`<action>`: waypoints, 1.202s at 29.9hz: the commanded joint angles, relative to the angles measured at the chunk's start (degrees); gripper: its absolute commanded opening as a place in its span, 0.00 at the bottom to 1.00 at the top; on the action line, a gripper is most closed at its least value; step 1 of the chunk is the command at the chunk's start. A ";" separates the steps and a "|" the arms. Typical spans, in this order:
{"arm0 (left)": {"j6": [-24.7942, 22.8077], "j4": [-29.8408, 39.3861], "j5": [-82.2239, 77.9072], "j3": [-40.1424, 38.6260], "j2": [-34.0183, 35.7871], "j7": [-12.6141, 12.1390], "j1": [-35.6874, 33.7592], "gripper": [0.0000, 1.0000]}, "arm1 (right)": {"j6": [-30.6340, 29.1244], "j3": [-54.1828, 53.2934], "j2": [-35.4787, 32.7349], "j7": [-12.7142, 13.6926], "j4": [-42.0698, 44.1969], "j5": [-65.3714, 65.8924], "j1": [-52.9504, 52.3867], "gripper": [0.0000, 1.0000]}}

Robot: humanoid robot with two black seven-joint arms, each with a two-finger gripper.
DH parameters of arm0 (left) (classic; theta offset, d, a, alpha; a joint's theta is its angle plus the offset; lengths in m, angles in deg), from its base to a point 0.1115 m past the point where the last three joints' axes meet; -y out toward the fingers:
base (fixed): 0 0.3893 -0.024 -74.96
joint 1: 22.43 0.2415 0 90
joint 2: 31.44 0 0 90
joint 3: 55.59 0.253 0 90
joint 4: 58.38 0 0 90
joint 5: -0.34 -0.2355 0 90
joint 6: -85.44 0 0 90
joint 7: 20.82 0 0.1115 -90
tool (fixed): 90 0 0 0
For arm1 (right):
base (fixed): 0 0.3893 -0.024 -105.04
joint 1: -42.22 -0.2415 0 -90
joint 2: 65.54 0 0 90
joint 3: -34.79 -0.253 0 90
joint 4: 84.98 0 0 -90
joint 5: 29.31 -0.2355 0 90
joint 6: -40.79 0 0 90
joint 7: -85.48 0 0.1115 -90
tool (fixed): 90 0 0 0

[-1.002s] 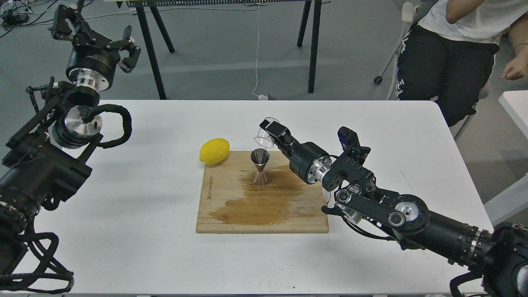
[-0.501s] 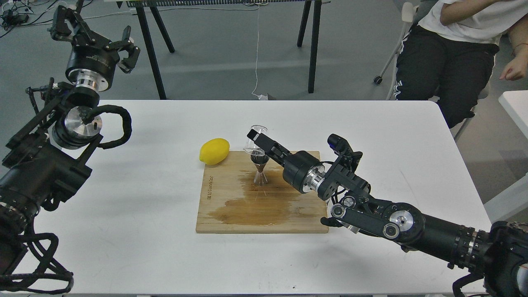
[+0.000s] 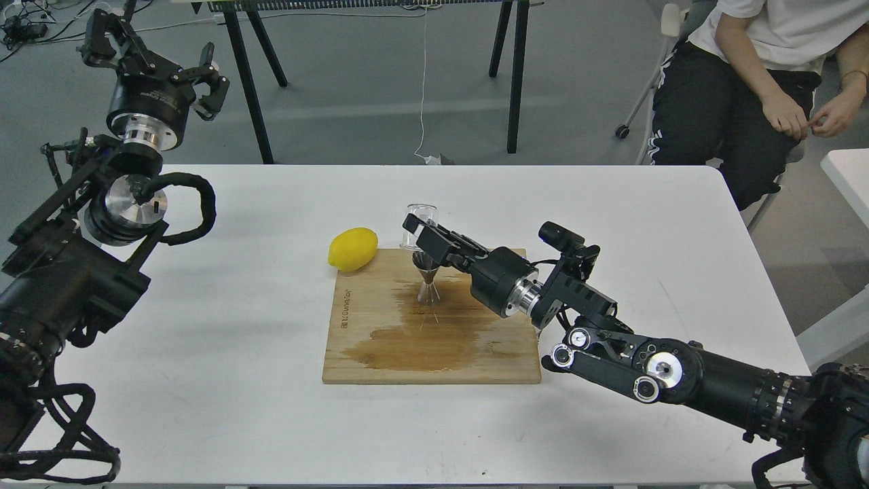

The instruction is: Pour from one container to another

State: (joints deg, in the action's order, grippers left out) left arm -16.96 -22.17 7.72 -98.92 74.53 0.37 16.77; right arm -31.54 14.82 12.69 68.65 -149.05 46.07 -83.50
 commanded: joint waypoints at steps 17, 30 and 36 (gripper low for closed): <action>0.18 0.53 0.09 -1.58 -0.06 0.00 0.00 1.00 | 0.79 -21.58 -14.16 8.99 -14.33 -45.10 6.78 0.36; 0.09 0.53 0.09 -1.67 -0.15 -0.09 0.88 1.00 | -8.17 -38.83 -13.72 18.32 -8.45 -96.28 22.43 0.37; 0.09 0.53 0.09 -1.58 -0.41 -0.09 0.88 1.00 | -9.49 -44.44 -6.27 18.41 -4.85 -99.72 26.83 0.37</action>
State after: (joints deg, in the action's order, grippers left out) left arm -16.87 -21.63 7.81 -100.54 74.28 0.31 17.65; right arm -40.78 -26.54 2.36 86.99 -155.87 -52.39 -58.50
